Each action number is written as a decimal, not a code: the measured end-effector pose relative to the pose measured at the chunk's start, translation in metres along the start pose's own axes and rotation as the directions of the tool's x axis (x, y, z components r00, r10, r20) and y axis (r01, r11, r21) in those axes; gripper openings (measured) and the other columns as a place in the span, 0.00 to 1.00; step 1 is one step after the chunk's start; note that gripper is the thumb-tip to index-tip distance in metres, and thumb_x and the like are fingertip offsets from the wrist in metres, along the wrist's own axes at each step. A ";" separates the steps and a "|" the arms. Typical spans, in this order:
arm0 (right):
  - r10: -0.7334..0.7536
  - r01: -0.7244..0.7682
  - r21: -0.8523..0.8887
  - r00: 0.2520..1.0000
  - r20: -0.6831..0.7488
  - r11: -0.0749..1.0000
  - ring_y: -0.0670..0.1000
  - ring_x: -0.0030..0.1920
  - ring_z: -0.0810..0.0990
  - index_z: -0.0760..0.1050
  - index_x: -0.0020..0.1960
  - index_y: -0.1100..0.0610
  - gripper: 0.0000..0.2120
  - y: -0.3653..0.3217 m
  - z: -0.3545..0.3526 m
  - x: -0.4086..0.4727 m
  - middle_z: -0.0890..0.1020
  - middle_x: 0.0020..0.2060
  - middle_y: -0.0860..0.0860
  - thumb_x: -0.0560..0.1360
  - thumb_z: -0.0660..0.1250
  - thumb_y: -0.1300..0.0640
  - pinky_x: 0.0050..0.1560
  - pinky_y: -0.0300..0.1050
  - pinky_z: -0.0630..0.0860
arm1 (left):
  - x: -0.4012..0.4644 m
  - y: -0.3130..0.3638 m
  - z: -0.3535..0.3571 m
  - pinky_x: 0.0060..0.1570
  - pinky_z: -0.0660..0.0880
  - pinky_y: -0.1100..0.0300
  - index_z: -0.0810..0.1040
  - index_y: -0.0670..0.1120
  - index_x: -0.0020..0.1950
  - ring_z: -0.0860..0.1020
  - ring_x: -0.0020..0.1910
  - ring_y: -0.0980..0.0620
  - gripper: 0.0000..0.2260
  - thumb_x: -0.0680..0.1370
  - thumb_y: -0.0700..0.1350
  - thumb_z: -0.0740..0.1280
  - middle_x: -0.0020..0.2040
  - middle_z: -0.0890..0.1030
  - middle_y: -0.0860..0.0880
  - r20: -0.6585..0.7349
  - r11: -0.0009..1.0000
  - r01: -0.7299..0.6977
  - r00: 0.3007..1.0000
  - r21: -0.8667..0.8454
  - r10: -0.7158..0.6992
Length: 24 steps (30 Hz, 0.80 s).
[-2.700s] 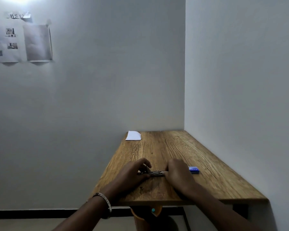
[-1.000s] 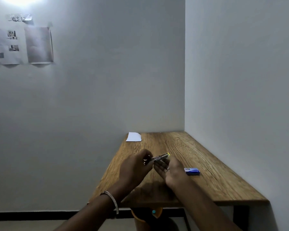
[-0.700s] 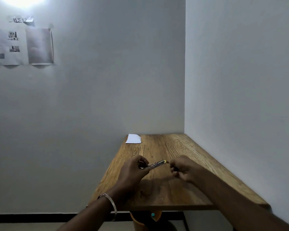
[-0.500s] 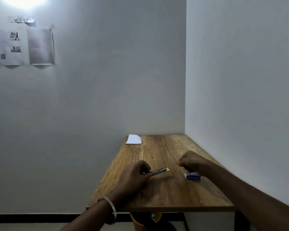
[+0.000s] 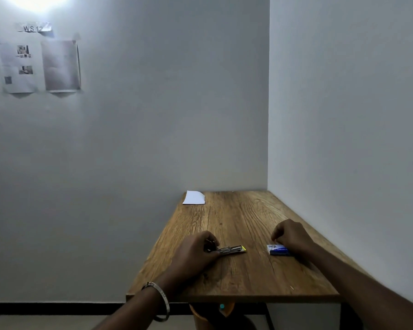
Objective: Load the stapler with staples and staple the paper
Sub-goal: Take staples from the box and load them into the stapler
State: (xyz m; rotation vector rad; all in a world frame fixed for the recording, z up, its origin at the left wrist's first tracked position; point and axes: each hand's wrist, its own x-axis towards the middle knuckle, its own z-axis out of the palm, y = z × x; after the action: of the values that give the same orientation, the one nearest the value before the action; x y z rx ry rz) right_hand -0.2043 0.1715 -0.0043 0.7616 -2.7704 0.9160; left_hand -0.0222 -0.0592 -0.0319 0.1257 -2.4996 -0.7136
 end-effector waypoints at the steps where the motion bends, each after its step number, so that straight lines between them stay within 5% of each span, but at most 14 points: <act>1: -0.013 0.013 -0.005 1.000 -0.013 1.000 0.46 0.44 0.81 0.85 0.43 0.58 0.10 0.000 0.002 -0.001 0.86 0.47 0.53 0.76 0.67 0.68 0.45 0.39 0.78 | 0.000 0.000 0.000 0.50 0.81 0.60 0.79 0.55 0.52 0.80 0.47 0.62 0.09 0.73 0.50 0.74 0.48 0.82 0.57 -0.001 1.000 0.000 1.000 0.001 0.000; 8: -0.093 0.093 -0.034 0.996 -0.014 0.995 0.46 0.47 0.82 0.86 0.44 0.57 0.09 0.000 0.007 -0.004 0.86 0.48 0.52 0.76 0.69 0.66 0.52 0.45 0.81 | 0.000 -0.001 0.000 0.45 0.78 0.69 0.78 0.57 0.51 0.78 0.45 0.66 0.08 0.74 0.50 0.73 0.46 0.80 0.60 0.013 0.999 -0.020 1.000 0.026 0.020; 24: -0.187 0.187 0.007 0.981 -0.043 0.982 0.48 0.54 0.78 0.83 0.56 0.56 0.08 0.004 0.004 -0.011 0.83 0.56 0.51 0.80 0.67 0.60 0.51 0.39 0.72 | -0.001 -0.003 0.002 0.50 0.81 0.59 0.79 0.56 0.51 0.80 0.47 0.62 0.09 0.73 0.52 0.74 0.47 0.82 0.59 -0.016 0.999 0.025 1.000 0.030 -0.025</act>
State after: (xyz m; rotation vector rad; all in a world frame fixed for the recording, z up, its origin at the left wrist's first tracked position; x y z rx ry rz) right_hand -0.1961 0.1765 -0.0123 0.9727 -2.6049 0.9001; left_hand -0.0226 -0.0602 -0.0355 0.1733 -2.4988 -0.6825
